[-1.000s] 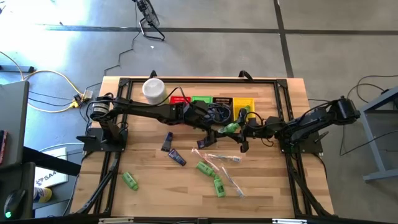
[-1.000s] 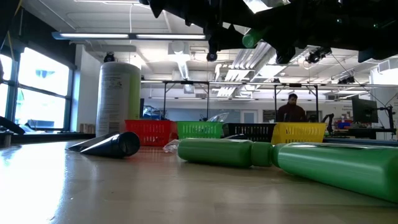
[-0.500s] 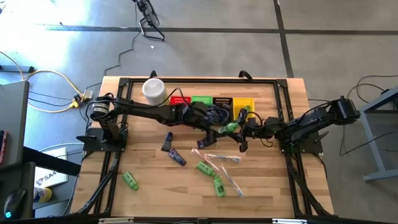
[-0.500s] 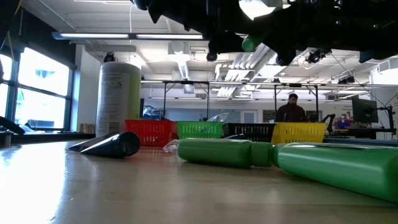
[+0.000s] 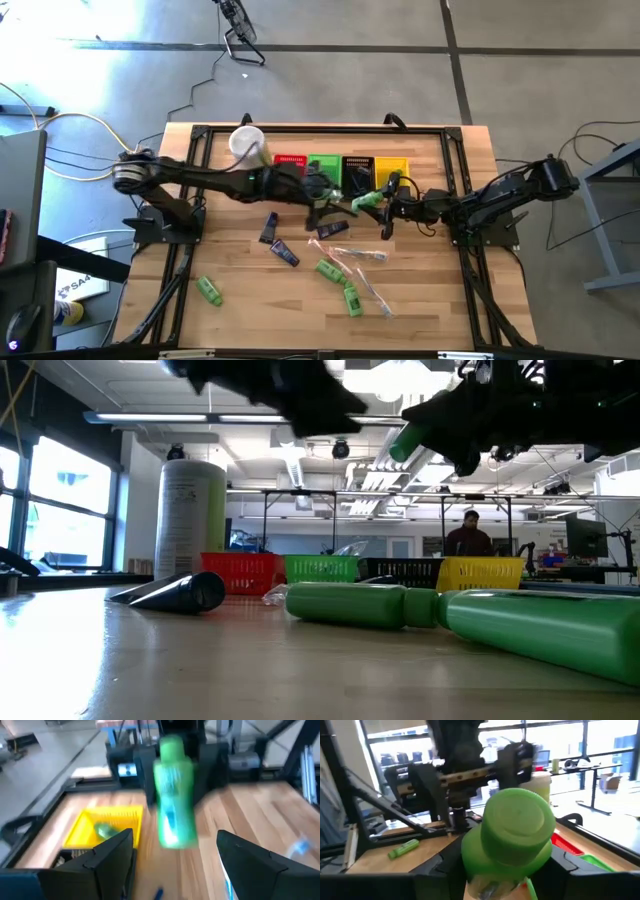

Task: Pick & Place Travel size toiletries
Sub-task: Put the green shampoo into the yellow bin

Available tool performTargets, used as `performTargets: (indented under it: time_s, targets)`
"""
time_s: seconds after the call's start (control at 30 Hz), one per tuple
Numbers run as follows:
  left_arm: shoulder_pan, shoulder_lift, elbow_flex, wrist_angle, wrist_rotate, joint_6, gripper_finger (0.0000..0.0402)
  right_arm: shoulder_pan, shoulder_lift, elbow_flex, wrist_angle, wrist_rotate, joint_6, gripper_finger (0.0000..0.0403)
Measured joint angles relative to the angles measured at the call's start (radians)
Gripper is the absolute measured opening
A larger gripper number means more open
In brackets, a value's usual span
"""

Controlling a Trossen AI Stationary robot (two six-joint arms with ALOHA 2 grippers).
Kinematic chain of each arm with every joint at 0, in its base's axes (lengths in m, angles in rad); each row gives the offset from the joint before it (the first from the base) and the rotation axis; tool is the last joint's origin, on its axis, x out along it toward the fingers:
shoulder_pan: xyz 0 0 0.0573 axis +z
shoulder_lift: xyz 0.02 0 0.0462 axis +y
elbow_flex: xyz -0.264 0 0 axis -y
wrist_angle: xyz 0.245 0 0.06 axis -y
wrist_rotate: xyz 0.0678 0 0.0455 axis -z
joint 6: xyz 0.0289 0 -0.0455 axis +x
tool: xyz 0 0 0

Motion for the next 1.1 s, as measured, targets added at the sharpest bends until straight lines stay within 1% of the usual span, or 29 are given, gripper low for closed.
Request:
performTargets:
  time_s: [0.1,0.2,0.33,0.43,0.5,0.63,0.77,0.9,1.0,1.1]
  targets:
    - [0.000,-0.058,-0.093,0.072,-0.002,0.001,0.0283,0.000,-0.011,0.000,-0.018,0.040,0.011,0.0164]
    - [-0.001,-0.132,-0.177,0.104,-0.002,-0.001,0.0283,0.000,-0.032,0.001,-0.056,0.088,0.033,0.0164]
    - [-0.001,-0.252,-0.276,0.109,-0.004,-0.002,0.0283,0.003,-0.082,0.002,-0.129,0.171,0.073,0.0164]
    - [-0.001,-0.337,-0.349,0.094,-0.028,-0.006,0.0283,0.019,-0.127,0.001,-0.201,0.268,0.091,0.0164]
    - [-0.001,-0.392,-0.394,0.097,-0.036,-0.014,0.0283,0.033,-0.163,0.000,-0.268,0.353,0.114,0.0164]
    - [-0.001,-0.480,-0.467,0.066,-0.044,-0.042,0.0283,0.061,-0.232,-0.001,-0.394,0.502,0.185,0.0164]
    - [-0.001,-0.534,-0.509,0.047,-0.044,-0.063,0.0283,0.078,-0.281,-0.001,-0.489,0.617,0.256,0.0164]
    - [-0.001,-0.552,-0.521,0.038,-0.043,-0.074,0.0283,0.079,-0.300,0.000,-0.591,0.702,0.340,0.0164]
    - [-0.001,-0.551,-0.520,0.044,-0.042,-0.082,0.0283,0.078,-0.299,0.000,-0.664,0.738,0.414,0.0164]
    - [-0.001,-0.551,-0.520,0.037,-0.042,-0.082,0.0283,0.070,-0.299,0.000,-0.736,0.735,0.483,0.0164]
